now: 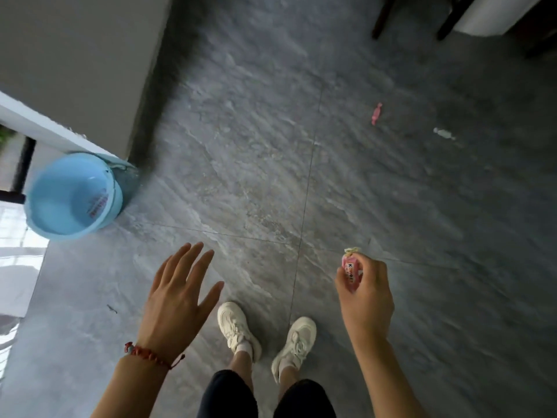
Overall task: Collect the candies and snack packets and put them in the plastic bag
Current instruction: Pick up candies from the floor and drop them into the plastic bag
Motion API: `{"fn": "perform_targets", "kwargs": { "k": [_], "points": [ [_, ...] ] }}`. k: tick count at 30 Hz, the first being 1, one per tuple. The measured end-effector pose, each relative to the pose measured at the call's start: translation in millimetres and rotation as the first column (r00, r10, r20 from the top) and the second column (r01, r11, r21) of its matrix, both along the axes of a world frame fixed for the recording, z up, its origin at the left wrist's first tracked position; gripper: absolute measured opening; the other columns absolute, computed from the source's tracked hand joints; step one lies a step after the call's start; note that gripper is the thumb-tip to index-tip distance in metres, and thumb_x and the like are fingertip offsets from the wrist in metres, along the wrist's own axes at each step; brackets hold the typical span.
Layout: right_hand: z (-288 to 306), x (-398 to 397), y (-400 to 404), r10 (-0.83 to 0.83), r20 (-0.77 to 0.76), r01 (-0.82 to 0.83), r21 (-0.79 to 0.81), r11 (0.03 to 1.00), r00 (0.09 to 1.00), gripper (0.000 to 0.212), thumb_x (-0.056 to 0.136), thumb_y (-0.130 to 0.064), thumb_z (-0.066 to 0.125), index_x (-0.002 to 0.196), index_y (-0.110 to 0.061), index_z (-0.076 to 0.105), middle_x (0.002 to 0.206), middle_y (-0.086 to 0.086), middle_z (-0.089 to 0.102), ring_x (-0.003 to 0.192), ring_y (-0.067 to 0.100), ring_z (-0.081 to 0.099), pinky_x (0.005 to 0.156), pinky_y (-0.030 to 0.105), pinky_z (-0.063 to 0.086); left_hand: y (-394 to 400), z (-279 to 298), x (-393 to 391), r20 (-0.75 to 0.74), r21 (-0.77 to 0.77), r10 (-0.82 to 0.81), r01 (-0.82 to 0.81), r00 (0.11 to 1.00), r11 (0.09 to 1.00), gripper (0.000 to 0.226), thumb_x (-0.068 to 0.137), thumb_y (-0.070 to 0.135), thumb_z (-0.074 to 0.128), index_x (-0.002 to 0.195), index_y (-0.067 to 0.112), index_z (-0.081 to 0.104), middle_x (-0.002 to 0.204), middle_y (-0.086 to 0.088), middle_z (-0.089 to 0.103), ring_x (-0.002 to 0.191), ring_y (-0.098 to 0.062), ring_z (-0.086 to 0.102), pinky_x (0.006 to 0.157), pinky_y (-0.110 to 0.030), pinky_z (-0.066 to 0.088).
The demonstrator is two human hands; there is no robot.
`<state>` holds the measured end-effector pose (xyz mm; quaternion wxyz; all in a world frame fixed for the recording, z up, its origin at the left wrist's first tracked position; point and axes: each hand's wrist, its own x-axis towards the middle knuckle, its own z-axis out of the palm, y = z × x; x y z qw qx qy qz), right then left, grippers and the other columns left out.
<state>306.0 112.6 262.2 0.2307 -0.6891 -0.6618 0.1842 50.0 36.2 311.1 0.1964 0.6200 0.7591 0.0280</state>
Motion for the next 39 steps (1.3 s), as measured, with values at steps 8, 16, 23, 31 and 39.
{"fn": "perform_targets", "kwargs": {
  "k": [8,16,23,31,39],
  "points": [
    [83.4,97.6,-12.5,-0.257,-0.016,0.257,0.043,0.965,0.966,0.036,0.066,-0.004,0.077,0.099,-0.007,0.062,0.09,0.013,0.061,0.071,0.031,0.063,0.055,0.025,0.041,53.0,69.2,79.1,-0.038,0.066,-0.218,0.22,0.975,0.973,0.071,0.093,0.057,0.018,0.121,0.003,0.055,0.123,-0.02,0.056,0.115,-0.038,0.051,0.094,-0.049,0.034],
    [128.0,155.8,16.7,-0.392,-0.038,0.393,0.105,0.913,0.919,0.035,0.067,-0.004,0.076,0.099,-0.008,0.062,0.089,0.012,0.059,0.071,0.031,0.062,0.055,0.028,0.044,120.3,92.5,146.2,-0.004,0.144,-0.373,0.369,0.928,0.918,0.066,0.093,0.055,0.021,0.119,0.005,0.057,0.124,-0.017,0.056,0.119,-0.034,0.047,0.096,-0.049,0.038],
    [134.7,163.2,96.2,-0.463,-0.028,0.463,0.088,0.882,0.886,0.034,0.068,-0.006,0.076,0.099,-0.007,0.063,0.09,0.013,0.06,0.069,0.031,0.062,0.06,0.024,0.039,218.2,89.9,154.3,0.0,0.126,-0.415,0.412,0.91,0.902,0.069,0.092,0.058,0.019,0.12,0.006,0.056,0.127,-0.015,0.055,0.121,-0.033,0.046,0.097,-0.047,0.037],
    [127.8,159.6,226.6,-0.508,0.0,0.508,0.012,0.862,0.862,0.032,0.071,-0.007,0.075,0.1,-0.008,0.063,0.093,0.013,0.059,0.063,0.028,0.061,0.057,0.024,0.04,374.9,83.6,140.7,-0.002,0.096,-0.458,0.456,0.889,0.885,0.07,0.093,0.057,0.018,0.121,0.005,0.055,0.127,-0.017,0.055,0.121,-0.033,0.045,0.097,-0.048,0.037],
    [129.2,183.6,348.8,-0.524,-0.04,0.523,-0.041,0.852,0.851,0.031,0.076,-0.009,0.069,0.106,-0.012,0.061,0.096,0.008,0.056,0.065,0.014,0.051,0.058,0.025,0.038,504.6,79.0,165.0,0.01,0.134,-0.485,0.48,0.874,0.867,0.068,0.093,0.056,0.02,0.121,0.003,0.054,0.126,-0.019,0.054,0.121,-0.036,0.045,0.096,-0.049,0.038]
  ]
}}
